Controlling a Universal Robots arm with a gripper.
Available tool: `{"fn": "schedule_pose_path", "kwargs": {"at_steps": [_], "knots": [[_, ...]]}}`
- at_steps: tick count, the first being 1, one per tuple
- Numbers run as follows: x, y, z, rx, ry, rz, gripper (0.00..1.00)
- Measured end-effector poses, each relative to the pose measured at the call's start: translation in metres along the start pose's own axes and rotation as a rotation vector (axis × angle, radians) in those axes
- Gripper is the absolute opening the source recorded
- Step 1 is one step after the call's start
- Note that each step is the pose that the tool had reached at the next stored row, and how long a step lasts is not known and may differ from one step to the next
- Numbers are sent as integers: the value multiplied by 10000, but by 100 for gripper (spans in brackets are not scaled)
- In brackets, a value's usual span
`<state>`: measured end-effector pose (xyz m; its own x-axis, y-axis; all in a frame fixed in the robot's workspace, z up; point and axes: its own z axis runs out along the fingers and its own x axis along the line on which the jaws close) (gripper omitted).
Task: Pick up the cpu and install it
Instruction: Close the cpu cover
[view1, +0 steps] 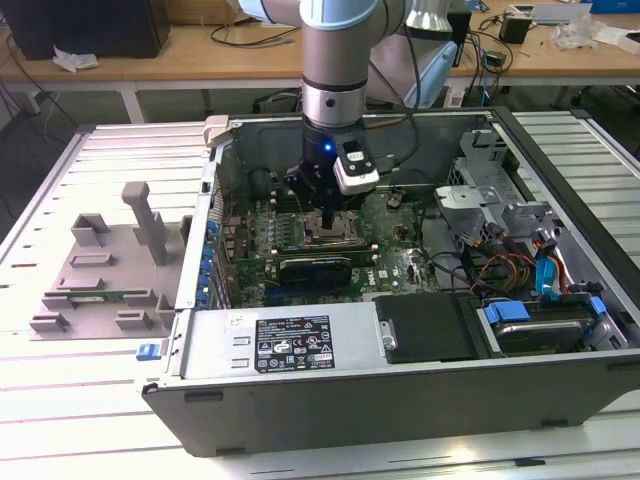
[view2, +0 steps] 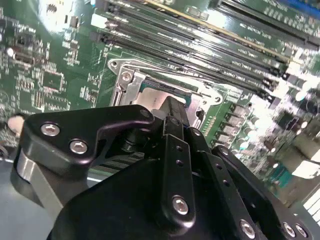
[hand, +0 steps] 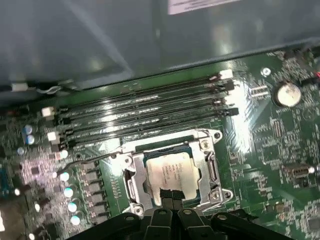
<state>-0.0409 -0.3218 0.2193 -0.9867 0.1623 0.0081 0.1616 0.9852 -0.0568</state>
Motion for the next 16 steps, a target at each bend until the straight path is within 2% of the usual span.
{"fn": "schedule_pose_path", "kwargs": {"at_steps": [1,4,8,13,15,16], "knots": [[0,0,0,2,-14,-255,11],[4,0,0,-5,-18,-278,11],[27,-4,3,-92,-77,-371,11],[30,-5,3,-93,-82,-385,11],[67,-9,23,-117,-239,-420,11],[76,-11,28,-124,-281,-431,11]]}}
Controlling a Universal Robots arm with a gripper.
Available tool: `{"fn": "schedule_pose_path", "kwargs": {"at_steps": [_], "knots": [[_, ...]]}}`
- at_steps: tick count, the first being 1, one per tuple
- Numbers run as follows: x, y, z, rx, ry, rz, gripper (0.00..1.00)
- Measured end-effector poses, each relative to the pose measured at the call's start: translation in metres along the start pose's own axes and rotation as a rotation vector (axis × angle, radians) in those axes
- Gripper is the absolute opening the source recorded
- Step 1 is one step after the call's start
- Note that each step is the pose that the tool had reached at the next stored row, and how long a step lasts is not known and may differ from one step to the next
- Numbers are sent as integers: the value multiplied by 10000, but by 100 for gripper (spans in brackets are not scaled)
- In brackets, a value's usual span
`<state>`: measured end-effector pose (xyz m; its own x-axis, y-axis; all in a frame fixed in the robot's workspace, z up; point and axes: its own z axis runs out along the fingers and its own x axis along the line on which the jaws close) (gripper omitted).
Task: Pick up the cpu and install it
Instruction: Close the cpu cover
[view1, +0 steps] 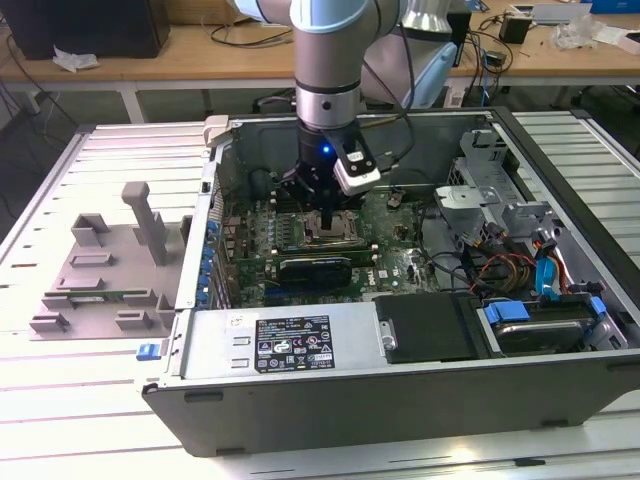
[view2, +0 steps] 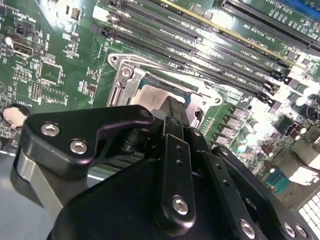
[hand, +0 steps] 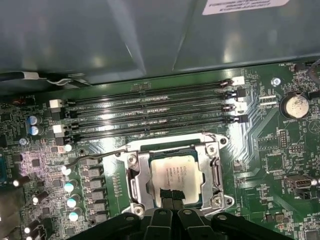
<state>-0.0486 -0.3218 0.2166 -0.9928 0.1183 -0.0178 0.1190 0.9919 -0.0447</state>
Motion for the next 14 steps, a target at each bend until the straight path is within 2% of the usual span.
{"fn": "schedule_pose_path", "kwargs": {"at_steps": [2,4,7,11,14], "knots": [[29,-3,13,-20,-93,-43,11],[66,-7,23,-43,-146,-93,11],[98,-10,32,-77,-167,-189,11],[109,-11,39,-107,-191,-833,11],[148,-16,44,-109,-193,-933,11]]}}
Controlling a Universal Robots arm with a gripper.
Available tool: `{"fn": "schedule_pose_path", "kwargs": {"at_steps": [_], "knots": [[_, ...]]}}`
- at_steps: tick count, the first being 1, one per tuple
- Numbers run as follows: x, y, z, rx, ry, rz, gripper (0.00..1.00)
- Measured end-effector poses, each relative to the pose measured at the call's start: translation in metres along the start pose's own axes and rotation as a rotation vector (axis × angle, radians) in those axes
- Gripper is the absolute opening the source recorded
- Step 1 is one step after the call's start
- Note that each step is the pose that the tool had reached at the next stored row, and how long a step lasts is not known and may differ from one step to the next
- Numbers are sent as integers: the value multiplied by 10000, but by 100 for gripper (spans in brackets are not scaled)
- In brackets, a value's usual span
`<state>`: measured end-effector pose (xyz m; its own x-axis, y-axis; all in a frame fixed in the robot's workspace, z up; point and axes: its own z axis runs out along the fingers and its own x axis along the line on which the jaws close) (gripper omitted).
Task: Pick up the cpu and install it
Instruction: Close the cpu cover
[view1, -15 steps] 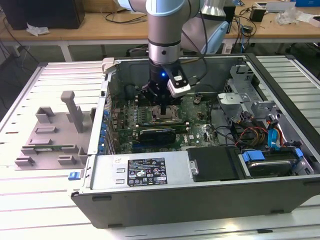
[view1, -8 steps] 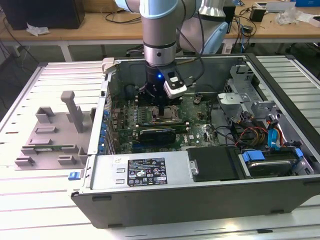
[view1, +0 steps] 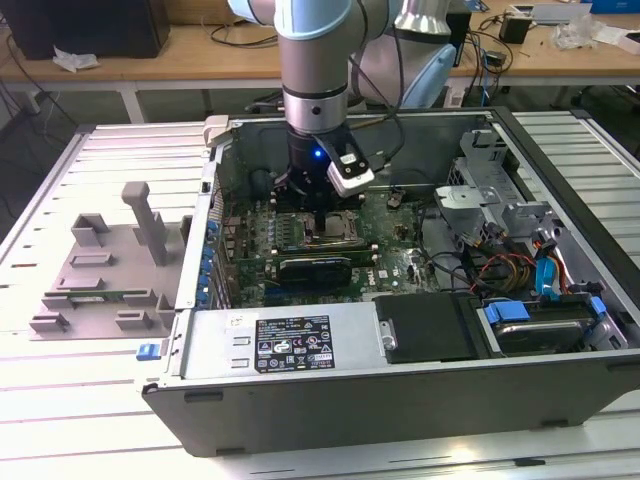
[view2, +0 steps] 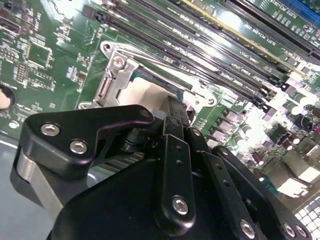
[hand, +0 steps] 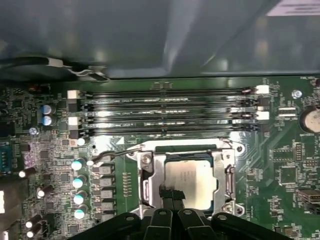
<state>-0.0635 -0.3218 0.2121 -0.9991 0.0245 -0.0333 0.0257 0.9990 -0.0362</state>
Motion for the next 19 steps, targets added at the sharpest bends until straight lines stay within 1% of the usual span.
{"fn": "schedule_pose_path", "kwargs": {"at_steps": [3,7,10,13,19], "knots": [[56,0,27,-7,-18,-102,11],[89,0,56,-10,-34,-234,11],[143,-1,78,-11,-38,-305,11],[157,0,82,-15,-40,-307,11],[160,-1,90,-11,-36,-305,11]]}}
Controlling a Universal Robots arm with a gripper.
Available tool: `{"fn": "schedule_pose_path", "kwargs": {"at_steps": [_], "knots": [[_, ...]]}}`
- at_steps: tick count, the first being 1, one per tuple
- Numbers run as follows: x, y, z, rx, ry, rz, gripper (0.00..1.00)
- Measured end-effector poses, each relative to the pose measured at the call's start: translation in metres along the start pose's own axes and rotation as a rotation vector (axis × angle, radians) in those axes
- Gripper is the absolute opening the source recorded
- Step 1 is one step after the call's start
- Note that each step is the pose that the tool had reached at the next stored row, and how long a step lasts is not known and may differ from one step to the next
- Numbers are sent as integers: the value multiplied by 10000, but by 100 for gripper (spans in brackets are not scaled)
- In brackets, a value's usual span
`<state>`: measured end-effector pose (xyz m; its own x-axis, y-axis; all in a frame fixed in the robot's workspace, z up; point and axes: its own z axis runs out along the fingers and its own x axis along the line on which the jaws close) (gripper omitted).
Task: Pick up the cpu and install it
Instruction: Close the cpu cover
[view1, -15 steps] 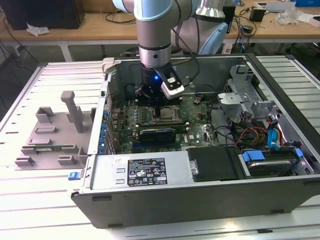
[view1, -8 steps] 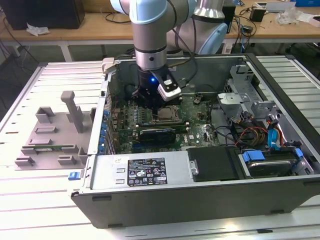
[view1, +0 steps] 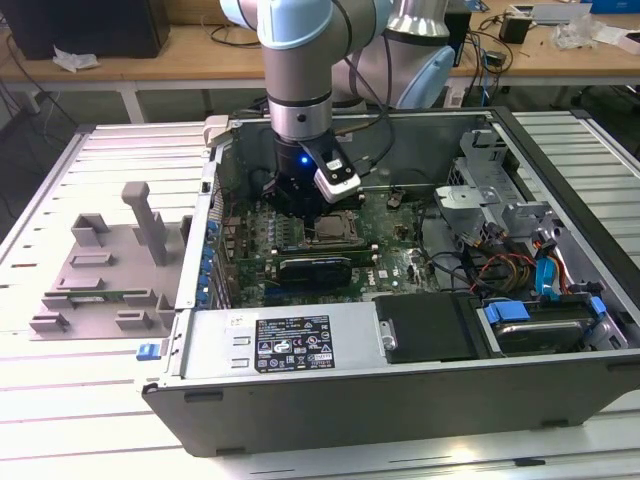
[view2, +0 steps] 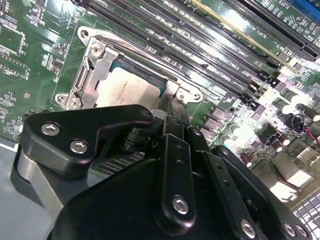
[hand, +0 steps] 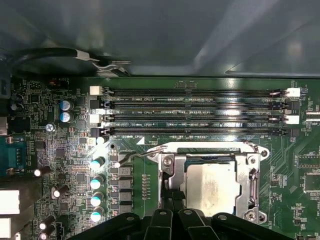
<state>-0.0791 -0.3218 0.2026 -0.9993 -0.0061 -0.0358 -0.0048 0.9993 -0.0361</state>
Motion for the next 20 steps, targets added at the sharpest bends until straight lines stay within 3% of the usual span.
{"fn": "schedule_pose_path", "kwargs": {"at_steps": [4,12,15,20], "knots": [[0,1,0,-3,-2,1,11],[-6,-5,-148,-2,-9,1,11],[-10,-9,-282,-3,-11,1,11],[-27,-10,-301,-1,-10,-1,11]]}}
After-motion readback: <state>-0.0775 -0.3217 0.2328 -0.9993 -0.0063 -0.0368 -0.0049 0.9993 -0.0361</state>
